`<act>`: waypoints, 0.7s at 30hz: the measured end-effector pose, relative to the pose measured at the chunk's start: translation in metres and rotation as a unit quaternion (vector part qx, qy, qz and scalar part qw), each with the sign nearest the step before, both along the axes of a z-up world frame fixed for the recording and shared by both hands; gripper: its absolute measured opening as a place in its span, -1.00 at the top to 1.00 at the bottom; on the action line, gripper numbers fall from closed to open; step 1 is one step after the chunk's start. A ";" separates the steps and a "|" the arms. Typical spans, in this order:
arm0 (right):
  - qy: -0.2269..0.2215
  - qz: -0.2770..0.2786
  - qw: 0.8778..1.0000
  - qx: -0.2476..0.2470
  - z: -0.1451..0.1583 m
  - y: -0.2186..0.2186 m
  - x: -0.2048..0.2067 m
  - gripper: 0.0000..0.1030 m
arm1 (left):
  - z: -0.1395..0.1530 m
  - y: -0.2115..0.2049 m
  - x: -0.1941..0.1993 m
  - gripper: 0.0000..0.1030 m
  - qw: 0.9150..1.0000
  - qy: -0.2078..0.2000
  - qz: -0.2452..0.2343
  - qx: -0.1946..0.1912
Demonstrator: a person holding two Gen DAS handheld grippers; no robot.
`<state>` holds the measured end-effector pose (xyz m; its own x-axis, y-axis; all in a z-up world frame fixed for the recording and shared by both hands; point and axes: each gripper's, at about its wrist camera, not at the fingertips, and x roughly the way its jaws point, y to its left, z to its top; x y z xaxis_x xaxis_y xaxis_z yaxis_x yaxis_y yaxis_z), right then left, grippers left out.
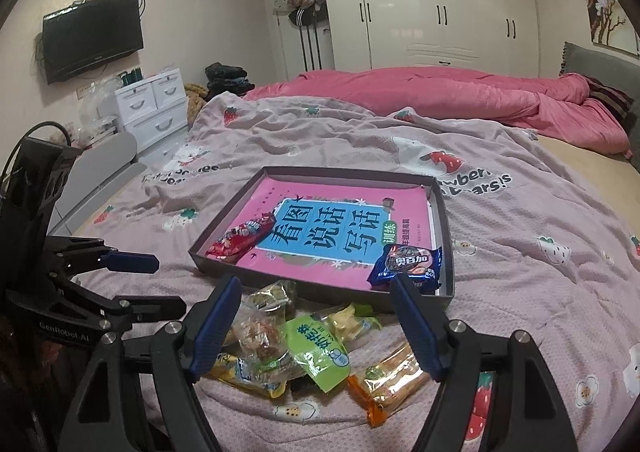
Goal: Organize snacks
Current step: 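Move both tools back over the remaining snack pile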
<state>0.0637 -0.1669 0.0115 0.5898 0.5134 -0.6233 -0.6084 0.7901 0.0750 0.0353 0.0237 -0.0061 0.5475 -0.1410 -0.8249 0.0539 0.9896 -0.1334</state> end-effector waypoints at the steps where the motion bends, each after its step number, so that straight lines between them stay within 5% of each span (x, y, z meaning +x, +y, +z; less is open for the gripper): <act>1: 0.001 0.001 1.000 -0.003 -0.001 0.001 0.000 -0.48 | -0.002 -0.002 0.000 -0.48 1.000 0.004 -0.007 0.002; 21: 0.038 0.051 0.995 -0.071 -0.033 0.022 -0.004 -0.48 | -0.048 -0.023 0.012 -0.48 0.996 0.063 -0.045 0.034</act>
<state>0.0598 -0.1450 -0.0212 0.4871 0.4709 -0.7355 -0.6827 0.7305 0.0156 0.0474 0.0006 -0.0538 0.4267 -0.1263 -0.8956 0.1307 0.9884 -0.0771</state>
